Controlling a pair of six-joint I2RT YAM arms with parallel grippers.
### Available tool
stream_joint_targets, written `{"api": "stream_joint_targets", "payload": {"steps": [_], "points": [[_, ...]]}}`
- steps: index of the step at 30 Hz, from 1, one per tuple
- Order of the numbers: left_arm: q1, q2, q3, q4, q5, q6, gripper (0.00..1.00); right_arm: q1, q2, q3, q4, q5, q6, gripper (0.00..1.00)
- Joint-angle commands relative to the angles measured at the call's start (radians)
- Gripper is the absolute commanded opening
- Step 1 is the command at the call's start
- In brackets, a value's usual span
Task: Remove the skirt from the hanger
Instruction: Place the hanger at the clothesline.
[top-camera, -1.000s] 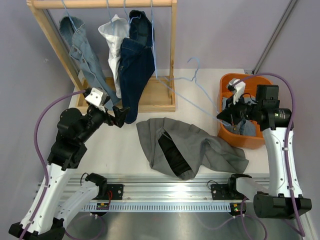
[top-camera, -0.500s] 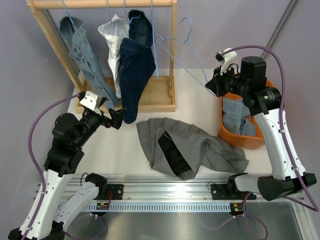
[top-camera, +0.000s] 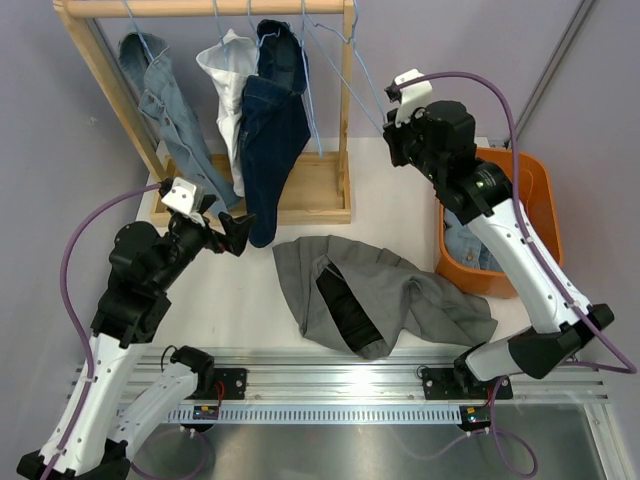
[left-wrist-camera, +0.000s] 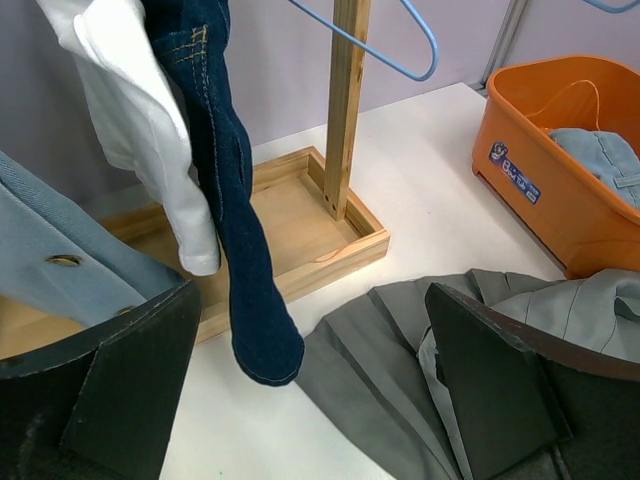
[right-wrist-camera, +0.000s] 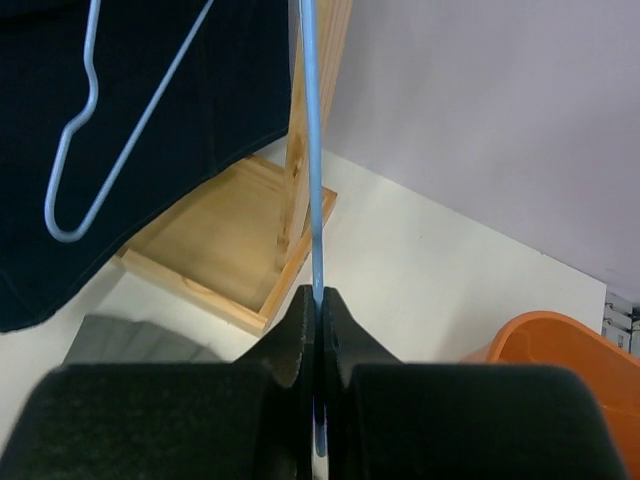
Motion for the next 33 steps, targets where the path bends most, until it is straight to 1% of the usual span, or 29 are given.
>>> {"api": "stream_joint_targets", "payload": {"steps": [1, 7, 14, 21, 26, 29, 30, 31, 33], "points": [[0.002, 0.008, 0.031, 0.050, 0.002, -0.016, 0.99, 0.030, 0.058, 0.079, 0.105, 0.189, 0.026, 0.00], [0.002, 0.009, 0.031, 0.050, 0.005, -0.017, 0.99, 0.065, 0.126, 0.141, 0.086, 0.196, 0.059, 0.00], [0.002, 0.014, 0.025, 0.059, 0.009, -0.023, 0.99, 0.094, 0.238, 0.270, 0.060, 0.241, 0.082, 0.00], [0.004, -0.003, 0.023, 0.042, -0.007, -0.008, 0.99, 0.093, 0.304, 0.271, 0.033, 0.187, 0.109, 0.01], [0.004, -0.010, 0.011, 0.041, -0.012, -0.006, 0.99, 0.093, 0.293, 0.222, 0.028, 0.146, 0.112, 0.07], [0.004, -0.014, 0.000, 0.047, -0.012, -0.010, 0.99, 0.093, 0.263, 0.178, 0.040, 0.124, 0.103, 0.17], [0.003, -0.012, -0.001, 0.048, -0.009, -0.010, 0.99, 0.093, 0.243, 0.164, 0.043, 0.112, 0.088, 0.23], [0.002, -0.012, -0.003, 0.050, -0.007, -0.011, 0.99, 0.093, 0.228, 0.135, 0.056, 0.101, 0.080, 0.39], [0.002, -0.010, -0.004, 0.053, -0.003, -0.011, 0.99, 0.093, 0.176, 0.101, 0.072, 0.071, 0.048, 0.52]]}}
